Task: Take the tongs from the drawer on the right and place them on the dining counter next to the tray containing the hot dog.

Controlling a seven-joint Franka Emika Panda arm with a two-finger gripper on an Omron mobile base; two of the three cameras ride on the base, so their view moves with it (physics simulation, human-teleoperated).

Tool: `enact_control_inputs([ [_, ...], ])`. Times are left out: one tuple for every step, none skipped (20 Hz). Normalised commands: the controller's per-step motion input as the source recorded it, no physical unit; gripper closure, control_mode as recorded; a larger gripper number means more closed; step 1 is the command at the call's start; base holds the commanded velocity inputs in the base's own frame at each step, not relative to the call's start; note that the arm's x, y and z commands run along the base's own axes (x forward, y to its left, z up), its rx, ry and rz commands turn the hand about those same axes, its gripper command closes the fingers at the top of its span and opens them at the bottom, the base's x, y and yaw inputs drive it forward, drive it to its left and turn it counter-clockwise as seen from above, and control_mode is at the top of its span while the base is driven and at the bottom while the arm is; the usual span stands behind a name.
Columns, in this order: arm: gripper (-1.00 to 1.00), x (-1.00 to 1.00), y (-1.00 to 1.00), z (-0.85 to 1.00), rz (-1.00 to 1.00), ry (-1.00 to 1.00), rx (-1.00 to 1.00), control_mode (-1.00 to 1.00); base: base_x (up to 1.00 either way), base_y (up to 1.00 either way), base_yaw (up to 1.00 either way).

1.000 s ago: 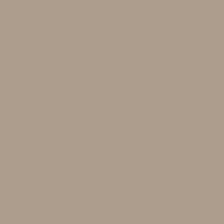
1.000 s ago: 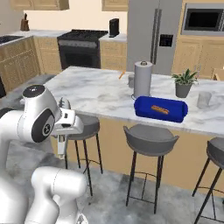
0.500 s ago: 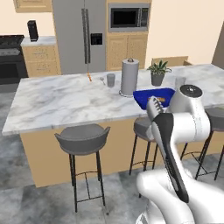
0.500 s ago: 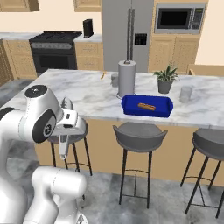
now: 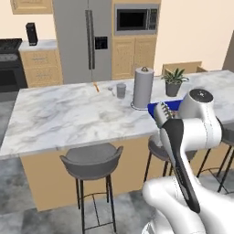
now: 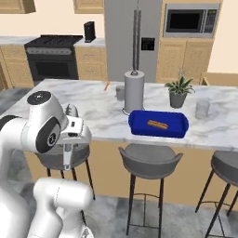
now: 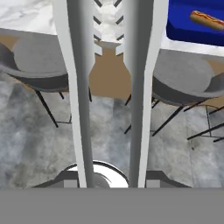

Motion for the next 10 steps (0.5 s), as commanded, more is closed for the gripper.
enact_control_inputs([
  [1.00,0.00,0.00,0.00,0.00,0.00,0.00,1.00,0.78,0.36,-0.11],
  [1.00,0.00,0.00,0.00,0.00,0.00,0.00,1.00,0.74,0.24,-0.10],
  [1.00,0.00,0.00,0.00,0.00,0.00,0.00,1.00,0.69,0.24,-0.10],
  [1.00,0.00,0.00,0.00,0.00,0.00,0.00,1.00,0.68,0.25,-0.10],
  [1.00,0.00,0.00,0.00,0.00,0.00,0.00,1.00,0.66,0.29,-0.10],
  [1.00,0.00,0.00,0.00,0.00,0.00,0.00,1.00,0.64,0.28,-0.11],
  [1.00,0.00,0.00,0.00,0.00,0.00,0.00,1.00,0.63,0.30,-0.12],
  [1.00,0.00,0.00,0.00,0.00,0.00,0.00,1.00,0.63,0.29,-0.12],
  [1.00,0.00,0.00,0.00,0.00,0.00,0.00,1.00,0.63,0.23,-0.12],
  [1.00,0.00,0.00,0.00,0.00,0.00,0.00,1.00,0.65,0.09,-0.09],
])
